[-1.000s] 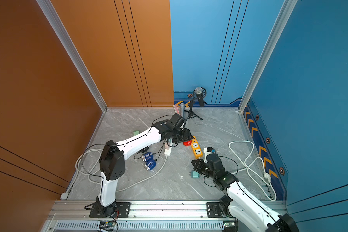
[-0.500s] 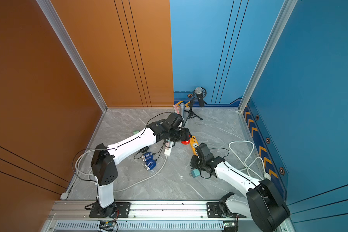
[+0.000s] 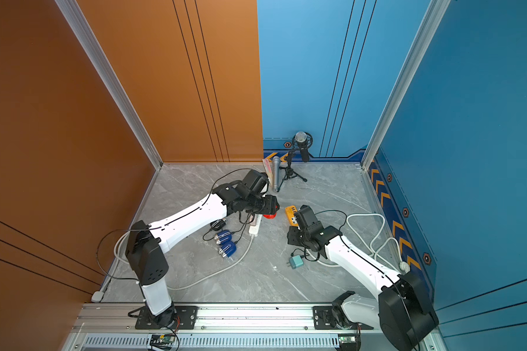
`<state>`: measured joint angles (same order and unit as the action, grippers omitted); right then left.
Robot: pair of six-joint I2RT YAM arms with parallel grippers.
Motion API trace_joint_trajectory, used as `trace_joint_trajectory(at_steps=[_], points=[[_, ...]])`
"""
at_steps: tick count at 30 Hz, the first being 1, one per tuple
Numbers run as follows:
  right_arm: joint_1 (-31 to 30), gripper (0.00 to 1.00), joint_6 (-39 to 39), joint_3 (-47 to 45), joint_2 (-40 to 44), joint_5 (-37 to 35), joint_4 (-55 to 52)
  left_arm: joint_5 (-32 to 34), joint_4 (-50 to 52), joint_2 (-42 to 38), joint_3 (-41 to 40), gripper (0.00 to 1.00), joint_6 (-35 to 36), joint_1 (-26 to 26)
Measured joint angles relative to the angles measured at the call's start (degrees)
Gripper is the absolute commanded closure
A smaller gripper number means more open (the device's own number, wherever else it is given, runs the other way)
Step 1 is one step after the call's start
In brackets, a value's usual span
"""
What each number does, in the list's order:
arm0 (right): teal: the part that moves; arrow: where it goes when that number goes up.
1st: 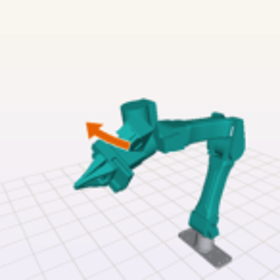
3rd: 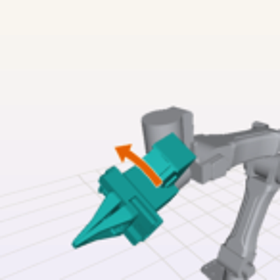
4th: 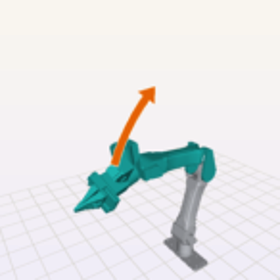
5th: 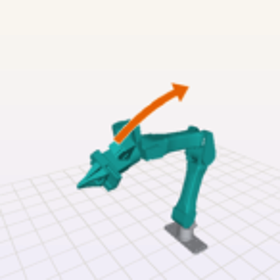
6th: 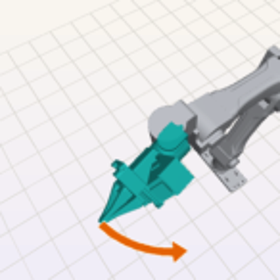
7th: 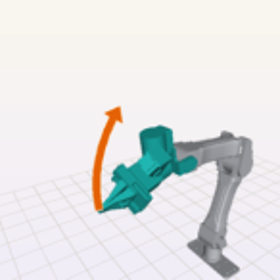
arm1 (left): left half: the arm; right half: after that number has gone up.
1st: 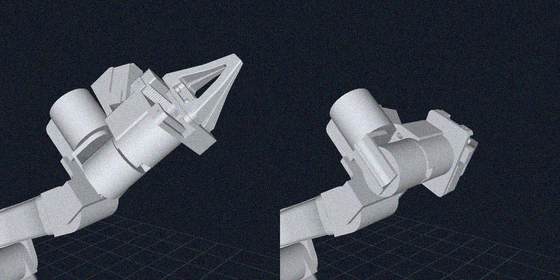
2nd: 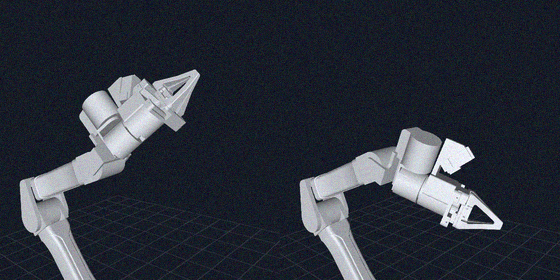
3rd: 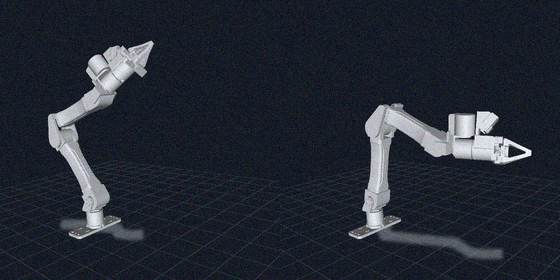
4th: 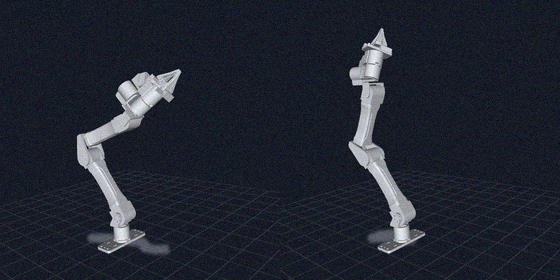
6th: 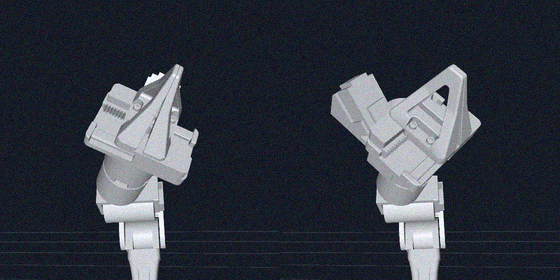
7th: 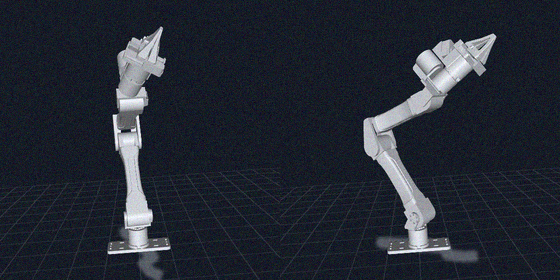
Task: Unplug the electric shaver
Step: Place the charging cable at the center of the board, then move the electric shaver to the center of the board.
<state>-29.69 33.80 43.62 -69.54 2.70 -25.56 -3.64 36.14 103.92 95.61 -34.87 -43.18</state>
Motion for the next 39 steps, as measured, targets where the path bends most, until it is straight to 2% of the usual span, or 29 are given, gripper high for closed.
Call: trace_joint_trajectory(at_steps=[5,11,18,27,39], points=[[0.13,0.45,-1.27,1.18,1.84,-1.51,-2.03,-0.07,2.73,-2.89,-0.85,0.52,4.20,8.83],[0.13,0.44,-1.44,1.18,3.52,-2.89,-3.87,-1.81,5.53,-2.80,-0.76,0.51,10.05,18.08],[0.83,0.40,-1.14,1.18,8.57,-6.10,-6.38,-2.86,8.00,6.12,3.67,0.51,17.88,25.20],[1.97,0.39,0.66,0.72,13.35,-8.72,-10.03,-1.53,10.67,19.10,8.37,0.51,24.87,28.61],[2.58,0.39,2.19,-0.44,14.25,-9.01,-12.02,2.19,11.67,27.93,18.38,0.51,28.20,28.61]])
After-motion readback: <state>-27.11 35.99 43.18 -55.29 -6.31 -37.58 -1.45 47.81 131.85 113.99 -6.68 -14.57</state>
